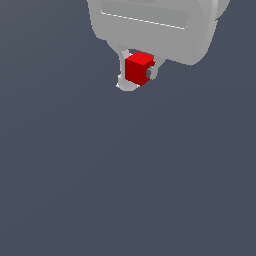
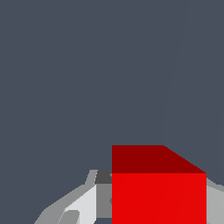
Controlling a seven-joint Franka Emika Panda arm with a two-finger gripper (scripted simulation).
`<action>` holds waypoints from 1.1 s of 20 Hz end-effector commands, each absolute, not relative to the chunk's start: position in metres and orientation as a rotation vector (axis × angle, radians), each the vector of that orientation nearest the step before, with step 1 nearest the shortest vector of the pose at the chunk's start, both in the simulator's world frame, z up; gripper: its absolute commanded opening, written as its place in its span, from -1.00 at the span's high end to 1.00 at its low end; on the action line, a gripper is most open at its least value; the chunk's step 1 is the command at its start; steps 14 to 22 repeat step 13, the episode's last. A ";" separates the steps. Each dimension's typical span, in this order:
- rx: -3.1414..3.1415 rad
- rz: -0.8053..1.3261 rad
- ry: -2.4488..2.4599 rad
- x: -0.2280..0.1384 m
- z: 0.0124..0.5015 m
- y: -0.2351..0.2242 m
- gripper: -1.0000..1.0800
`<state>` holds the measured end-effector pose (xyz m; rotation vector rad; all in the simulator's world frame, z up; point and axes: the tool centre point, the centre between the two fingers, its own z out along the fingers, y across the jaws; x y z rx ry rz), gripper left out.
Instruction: Pick up the red cube and move it to a goal position.
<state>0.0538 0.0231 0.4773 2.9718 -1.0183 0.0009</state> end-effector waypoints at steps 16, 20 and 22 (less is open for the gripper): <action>2.972 0.000 -1.018 0.056 0.500 0.029 1.00; 2.972 0.000 -1.018 0.056 0.500 0.029 1.00; 2.972 0.000 -1.018 0.056 0.500 0.029 1.00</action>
